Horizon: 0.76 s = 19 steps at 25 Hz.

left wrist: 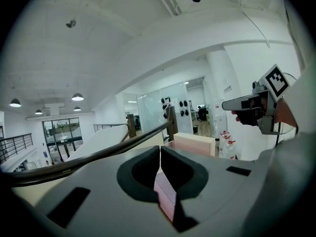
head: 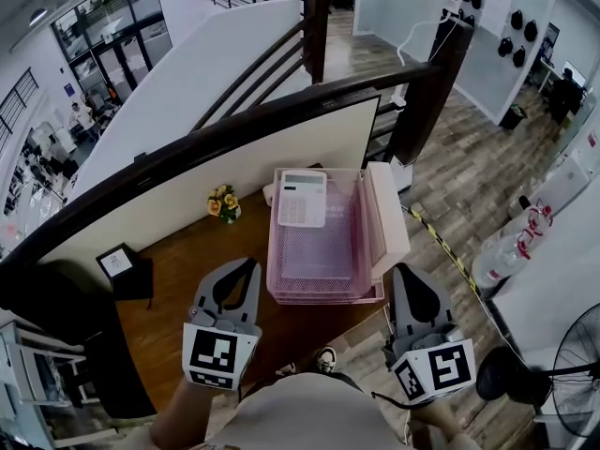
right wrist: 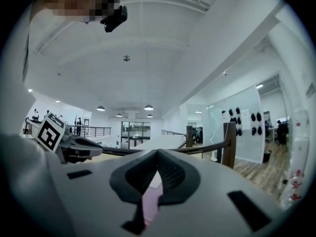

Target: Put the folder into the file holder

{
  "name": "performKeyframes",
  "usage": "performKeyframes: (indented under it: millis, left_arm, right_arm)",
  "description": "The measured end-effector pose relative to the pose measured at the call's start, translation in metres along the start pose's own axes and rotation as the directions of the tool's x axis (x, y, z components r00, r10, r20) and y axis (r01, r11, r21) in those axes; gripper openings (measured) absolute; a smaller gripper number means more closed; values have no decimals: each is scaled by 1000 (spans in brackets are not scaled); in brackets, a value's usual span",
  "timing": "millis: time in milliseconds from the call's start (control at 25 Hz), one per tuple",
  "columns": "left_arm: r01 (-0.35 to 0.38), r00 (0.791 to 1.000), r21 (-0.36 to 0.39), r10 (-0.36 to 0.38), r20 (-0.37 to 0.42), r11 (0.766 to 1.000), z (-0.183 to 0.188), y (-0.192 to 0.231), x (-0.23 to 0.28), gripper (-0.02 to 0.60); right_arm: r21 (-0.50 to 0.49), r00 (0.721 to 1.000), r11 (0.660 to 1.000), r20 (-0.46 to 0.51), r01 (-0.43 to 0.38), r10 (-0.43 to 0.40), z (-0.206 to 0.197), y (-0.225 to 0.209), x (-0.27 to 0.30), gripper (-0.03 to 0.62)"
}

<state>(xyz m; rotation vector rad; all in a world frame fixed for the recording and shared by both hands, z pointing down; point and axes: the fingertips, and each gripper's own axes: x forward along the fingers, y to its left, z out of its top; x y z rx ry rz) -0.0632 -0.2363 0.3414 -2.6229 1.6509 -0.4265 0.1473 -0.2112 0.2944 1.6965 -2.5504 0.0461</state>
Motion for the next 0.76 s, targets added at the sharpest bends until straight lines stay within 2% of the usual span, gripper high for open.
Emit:
performKeyframes:
  millis: [760]
  left_arm:
    - [15,1000,1,-15,11,1000,5,-3,1,11]
  right_arm:
    - [-17,1000,1000,17,-20,20,4,5,-1,5]
